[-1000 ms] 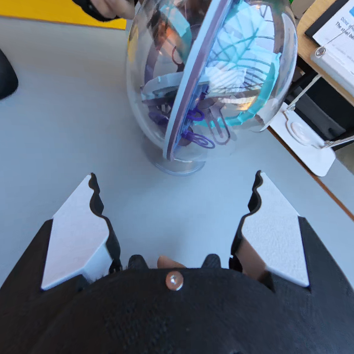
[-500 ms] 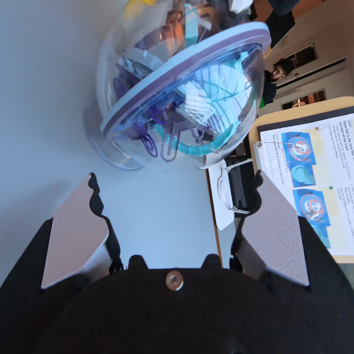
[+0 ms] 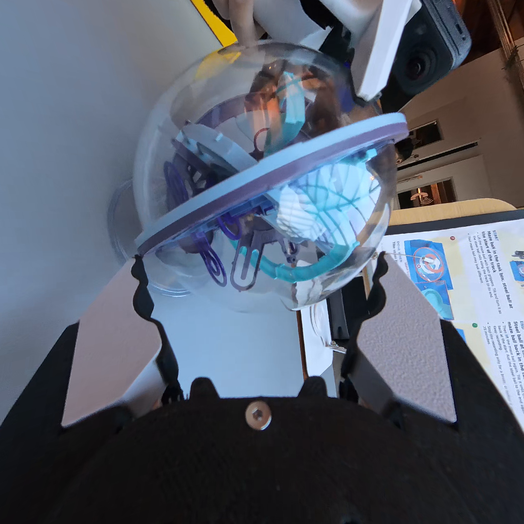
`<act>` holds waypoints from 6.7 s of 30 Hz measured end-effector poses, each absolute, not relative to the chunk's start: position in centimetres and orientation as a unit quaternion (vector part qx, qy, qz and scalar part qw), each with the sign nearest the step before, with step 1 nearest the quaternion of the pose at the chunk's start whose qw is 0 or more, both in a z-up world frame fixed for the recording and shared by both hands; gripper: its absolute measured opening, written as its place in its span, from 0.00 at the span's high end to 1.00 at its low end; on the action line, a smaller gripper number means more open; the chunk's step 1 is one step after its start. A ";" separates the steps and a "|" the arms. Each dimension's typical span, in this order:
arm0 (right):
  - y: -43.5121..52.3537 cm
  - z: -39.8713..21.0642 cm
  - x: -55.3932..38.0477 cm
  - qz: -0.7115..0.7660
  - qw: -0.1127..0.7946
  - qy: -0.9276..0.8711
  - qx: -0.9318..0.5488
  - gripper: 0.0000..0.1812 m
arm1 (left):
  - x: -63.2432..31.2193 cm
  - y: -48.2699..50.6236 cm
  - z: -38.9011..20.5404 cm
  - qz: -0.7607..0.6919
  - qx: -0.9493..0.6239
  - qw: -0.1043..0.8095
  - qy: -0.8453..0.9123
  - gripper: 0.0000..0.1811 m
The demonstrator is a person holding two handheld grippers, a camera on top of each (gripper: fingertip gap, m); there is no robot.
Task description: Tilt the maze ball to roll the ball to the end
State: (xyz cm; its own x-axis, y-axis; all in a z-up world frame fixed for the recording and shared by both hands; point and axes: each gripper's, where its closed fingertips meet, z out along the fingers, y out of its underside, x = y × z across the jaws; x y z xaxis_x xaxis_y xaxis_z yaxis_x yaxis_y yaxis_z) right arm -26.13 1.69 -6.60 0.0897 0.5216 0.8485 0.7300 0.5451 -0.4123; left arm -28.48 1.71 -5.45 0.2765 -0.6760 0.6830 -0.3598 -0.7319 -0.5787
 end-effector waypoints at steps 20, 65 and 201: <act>1.2 -6.6 -26.9 -0.061 0.601 -0.638 -0.478 0.15 | -28.0 2.2 -5.2 -0.505 -0.787 0.153 0.320 0.13; 1.5 -6.9 -26.4 -0.035 0.607 -0.608 -0.511 0.15 | -28.4 -0.3 -9.4 -0.493 -0.693 0.358 0.385 0.16; -1.3 4.1 -26.9 0.012 0.648 -0.540 -0.537 0.21 | -29.1 -3.0 2.3 -0.406 -0.712 0.443 0.361 0.15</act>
